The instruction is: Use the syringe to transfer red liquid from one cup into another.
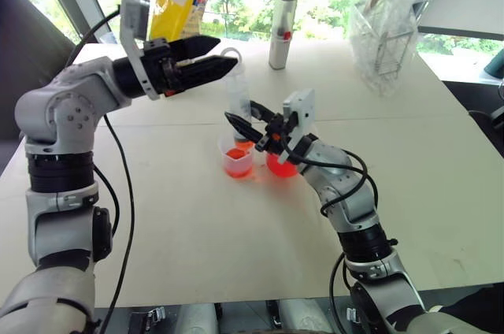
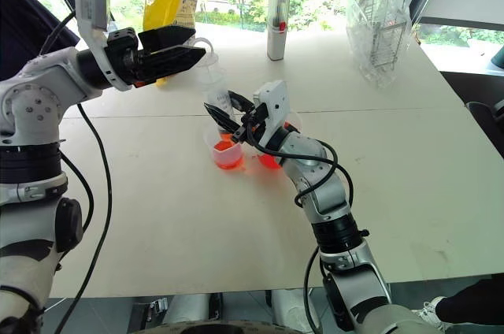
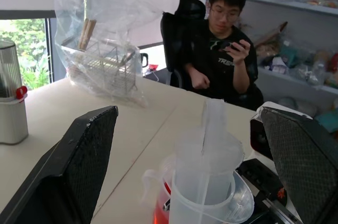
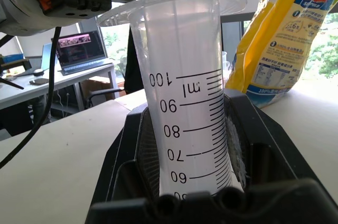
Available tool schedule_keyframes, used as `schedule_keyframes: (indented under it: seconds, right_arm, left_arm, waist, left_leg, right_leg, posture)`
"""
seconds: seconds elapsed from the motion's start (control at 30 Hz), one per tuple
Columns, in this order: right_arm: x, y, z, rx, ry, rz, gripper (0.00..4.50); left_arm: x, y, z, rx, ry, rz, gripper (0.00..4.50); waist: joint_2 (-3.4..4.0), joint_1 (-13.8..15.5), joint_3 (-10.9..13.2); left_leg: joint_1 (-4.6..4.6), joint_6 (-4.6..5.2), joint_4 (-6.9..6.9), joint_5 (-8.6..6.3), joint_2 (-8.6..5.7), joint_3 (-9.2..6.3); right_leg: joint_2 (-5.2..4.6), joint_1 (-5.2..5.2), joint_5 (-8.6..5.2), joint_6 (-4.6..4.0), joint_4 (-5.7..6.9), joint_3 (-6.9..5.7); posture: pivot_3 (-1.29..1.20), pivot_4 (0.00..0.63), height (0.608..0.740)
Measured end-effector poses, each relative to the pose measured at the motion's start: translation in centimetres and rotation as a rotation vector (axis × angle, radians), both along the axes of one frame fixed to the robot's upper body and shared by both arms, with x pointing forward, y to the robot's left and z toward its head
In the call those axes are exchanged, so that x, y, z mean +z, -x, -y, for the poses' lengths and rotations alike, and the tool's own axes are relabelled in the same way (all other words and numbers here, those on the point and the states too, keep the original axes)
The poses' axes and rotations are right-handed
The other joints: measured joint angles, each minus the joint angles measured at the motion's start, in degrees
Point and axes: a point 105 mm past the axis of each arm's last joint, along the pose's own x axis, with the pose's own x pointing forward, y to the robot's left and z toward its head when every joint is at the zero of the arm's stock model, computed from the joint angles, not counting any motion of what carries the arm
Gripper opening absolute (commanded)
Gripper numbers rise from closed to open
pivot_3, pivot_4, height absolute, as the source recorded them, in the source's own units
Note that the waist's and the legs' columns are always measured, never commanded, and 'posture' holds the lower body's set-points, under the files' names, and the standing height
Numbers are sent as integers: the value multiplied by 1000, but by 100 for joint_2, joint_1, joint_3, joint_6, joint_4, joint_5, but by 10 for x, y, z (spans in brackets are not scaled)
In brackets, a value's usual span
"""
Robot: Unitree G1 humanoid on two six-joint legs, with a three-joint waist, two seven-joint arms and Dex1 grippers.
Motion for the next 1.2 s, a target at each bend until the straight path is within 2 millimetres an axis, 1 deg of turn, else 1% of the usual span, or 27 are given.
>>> schedule_keyframes:
  seconds: [0.07,0.13,0.17,0.27,0.33,0.37,0.67,0.8,1.2]
  right_arm:
    - [0,0,0,0,0,0,1353]
    - [0,0,0,0,0,0,1353]
    - [0,0,0,0,0,0,1353]
    - [0,0,0,0,0,0,1353]
    - [-1,-1,0,-3,1,-2,1353]
    - [-1,-1,0,-3,1,-3,1353]
    - [-1,-2,-1,-4,4,-9,1353]
    - [2,-3,-3,0,10,-10,1353]
    - [5,-6,-9,17,33,-77,1353]
  left_arm:
    - [0,0,0,0,0,1,3884]
    - [0,0,1,-2,1,1,3162]
    - [0,0,1,-3,1,1,2705]
    - [0,1,1,-10,2,1,1138]
    - [-1,4,4,-31,0,7,211]
    - [-2,5,5,-36,-1,8,91]
    - [-4,8,5,-44,-25,32,91]
    - [-6,8,5,-35,-40,55,91]
    - [-21,3,-1,0,-70,71,91]
  waist:
    - [0,0,0]
    - [0,0,0]
    - [0,0,0]
    - [0,0,0]
    - [0,0,0]
    - [0,1,0]
    - [0,0,0]
    - [0,-1,0]
    - [0,0,0]
  left_leg:
    - [0,0,0,0,0,0]
    - [0,0,0,0,0,0]
    - [0,0,0,0,0,0]
    - [0,0,0,0,0,-1]
    - [-1,0,0,0,0,0]
    - [-1,0,0,0,0,0]
    - [-1,0,0,0,0,-1]
    - [-1,0,-1,0,0,-1]
    - [-1,0,-1,0,0,-1]
  right_leg:
    - [0,0,0,0,0,0]
    - [0,0,0,0,0,0]
    - [0,0,0,0,0,0]
    - [0,0,0,0,0,0]
    - [0,0,0,0,0,0]
    - [0,0,0,0,0,0]
    - [0,0,0,0,0,0]
    - [0,0,0,0,-1,0]
    - [0,0,0,0,-2,0]
  posture:
    - [0,150,740]
    - [0,150,740]
    - [0,150,740]
    - [0,150,740]
    - [0,150,740]
    - [0,150,740]
    - [0,150,740]
    - [0,150,740]
    - [0,150,740]
